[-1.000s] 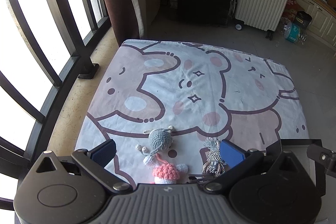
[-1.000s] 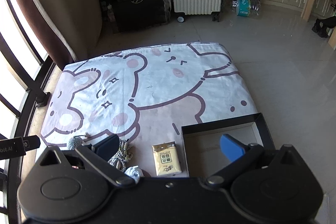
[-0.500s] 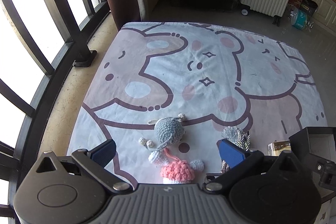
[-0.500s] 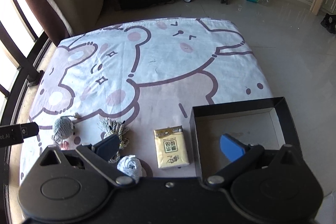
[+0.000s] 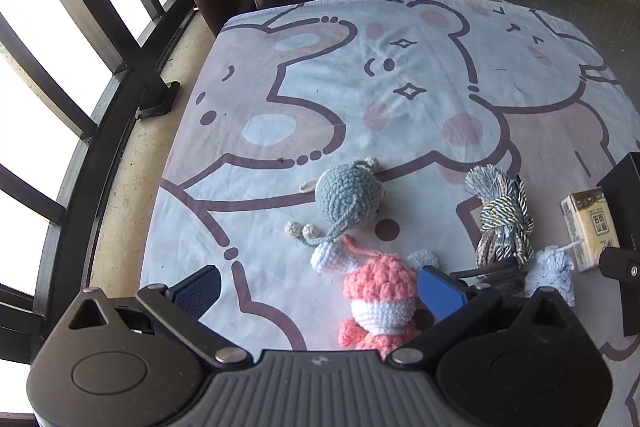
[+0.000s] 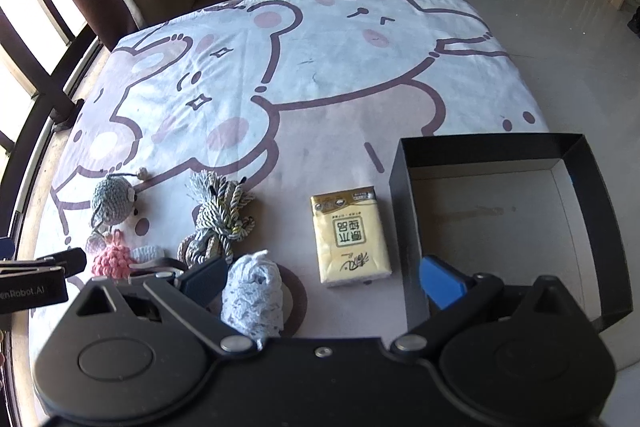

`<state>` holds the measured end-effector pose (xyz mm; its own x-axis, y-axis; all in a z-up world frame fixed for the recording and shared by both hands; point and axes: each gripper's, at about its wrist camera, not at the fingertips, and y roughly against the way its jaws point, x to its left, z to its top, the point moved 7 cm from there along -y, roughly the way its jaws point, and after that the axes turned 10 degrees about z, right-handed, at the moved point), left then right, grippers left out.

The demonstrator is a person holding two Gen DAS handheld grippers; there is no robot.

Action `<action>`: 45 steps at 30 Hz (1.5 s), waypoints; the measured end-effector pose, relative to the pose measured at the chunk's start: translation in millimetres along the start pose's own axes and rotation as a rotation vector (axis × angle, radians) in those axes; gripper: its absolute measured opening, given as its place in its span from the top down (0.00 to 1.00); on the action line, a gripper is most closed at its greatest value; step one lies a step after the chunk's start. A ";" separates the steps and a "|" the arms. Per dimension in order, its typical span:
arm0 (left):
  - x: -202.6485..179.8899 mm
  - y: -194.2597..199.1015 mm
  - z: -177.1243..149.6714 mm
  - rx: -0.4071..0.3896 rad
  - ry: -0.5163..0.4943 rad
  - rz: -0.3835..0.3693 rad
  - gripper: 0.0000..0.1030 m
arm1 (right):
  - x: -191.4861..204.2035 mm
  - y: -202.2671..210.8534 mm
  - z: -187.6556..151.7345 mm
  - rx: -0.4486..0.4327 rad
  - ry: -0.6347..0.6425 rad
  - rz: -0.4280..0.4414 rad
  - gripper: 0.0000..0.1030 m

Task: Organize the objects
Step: 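Lower the left tool onto the pink doll while the right tool approaches the light-blue ball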

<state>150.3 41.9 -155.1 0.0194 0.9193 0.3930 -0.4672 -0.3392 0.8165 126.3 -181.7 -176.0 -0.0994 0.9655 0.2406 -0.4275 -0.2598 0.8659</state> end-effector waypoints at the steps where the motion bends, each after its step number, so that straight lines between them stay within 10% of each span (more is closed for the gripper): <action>1: 0.5 -2.1 -2.1 0.007 0.000 -0.002 0.00 | 1.1 -2.8 -2.5 0.011 -0.003 0.006 0.00; 13: 5.2 -28.1 -23.6 0.163 0.052 -0.074 0.00 | 8.7 -23.7 -17.7 0.084 -0.055 0.080 0.00; 45: -13.9 -43.2 -39.0 0.311 0.138 -0.204 0.38 | 28.2 -51.0 -30.4 0.207 -0.086 0.122 0.48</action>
<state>135.7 51.6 -212.3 -0.0448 0.9851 0.1662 -0.1751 -0.1715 0.9695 117.9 -140.8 -226.7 -0.0587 0.9240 0.3778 -0.2233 -0.3810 0.8972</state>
